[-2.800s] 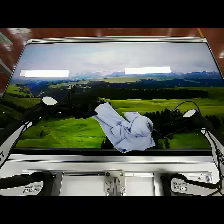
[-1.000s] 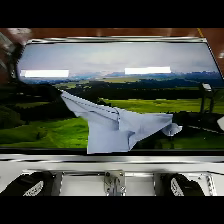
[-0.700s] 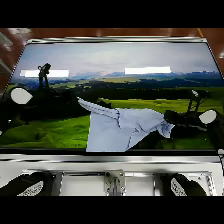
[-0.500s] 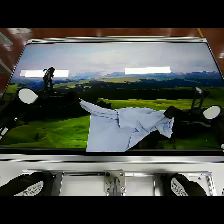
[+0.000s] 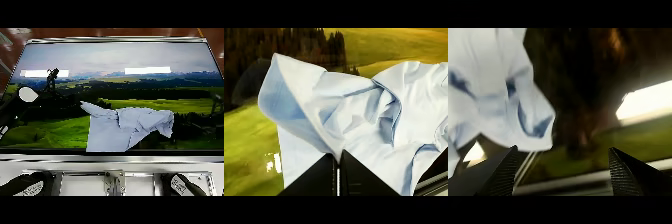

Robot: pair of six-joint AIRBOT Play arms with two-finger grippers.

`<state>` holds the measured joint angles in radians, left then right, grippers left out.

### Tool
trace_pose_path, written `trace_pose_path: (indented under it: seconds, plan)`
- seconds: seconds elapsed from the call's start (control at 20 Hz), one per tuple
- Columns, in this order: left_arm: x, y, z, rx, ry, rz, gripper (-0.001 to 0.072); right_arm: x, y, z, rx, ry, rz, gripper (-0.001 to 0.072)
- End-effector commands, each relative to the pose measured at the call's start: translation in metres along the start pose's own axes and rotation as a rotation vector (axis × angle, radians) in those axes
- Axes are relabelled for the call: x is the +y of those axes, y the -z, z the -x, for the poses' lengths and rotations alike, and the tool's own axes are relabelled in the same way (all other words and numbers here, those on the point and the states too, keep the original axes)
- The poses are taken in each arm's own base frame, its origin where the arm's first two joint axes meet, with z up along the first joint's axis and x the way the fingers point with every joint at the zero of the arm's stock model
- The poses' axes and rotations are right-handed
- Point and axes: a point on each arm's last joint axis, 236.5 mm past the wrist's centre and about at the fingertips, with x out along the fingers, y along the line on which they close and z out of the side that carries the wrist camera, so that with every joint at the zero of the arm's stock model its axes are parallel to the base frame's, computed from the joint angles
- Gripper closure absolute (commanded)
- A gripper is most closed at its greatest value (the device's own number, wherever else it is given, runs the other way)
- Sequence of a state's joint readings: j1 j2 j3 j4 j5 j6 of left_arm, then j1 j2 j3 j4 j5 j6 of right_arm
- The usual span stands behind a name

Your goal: Fold the shirts.

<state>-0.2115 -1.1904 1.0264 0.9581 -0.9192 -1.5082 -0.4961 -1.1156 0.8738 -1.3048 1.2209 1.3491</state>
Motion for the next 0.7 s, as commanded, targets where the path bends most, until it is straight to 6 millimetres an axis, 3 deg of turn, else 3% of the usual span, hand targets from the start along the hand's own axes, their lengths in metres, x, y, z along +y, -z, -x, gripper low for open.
trace_pose_path:
  seconds: [0.0,0.1,0.3,0.45,0.65]
  plan:
    - [0.0,0.002,0.0,0.009,0.002,-0.004,0.0667,0.025,0.051,-0.043,0.23,-0.205,-0.125,0.0036]
    - [0.0,0.002,0.0,0.008,0.002,-0.004,0.0667,0.038,0.062,-0.064,0.301,-0.288,-0.173,0.0036]
    - [0.0,0.001,0.0,0.007,0.002,-0.004,0.0667,0.036,0.061,-0.087,0.328,-0.306,-0.21,0.0036]
    - [-0.001,0.001,0.0,0.006,0.002,-0.003,0.0667,0.031,0.051,-0.092,0.28,-0.288,-0.231,0.0036]
    - [0.0,-0.003,0.0,-0.011,0.001,-0.003,0.0667,0.028,0.055,-0.1,0.273,-0.274,-0.258,0.004]
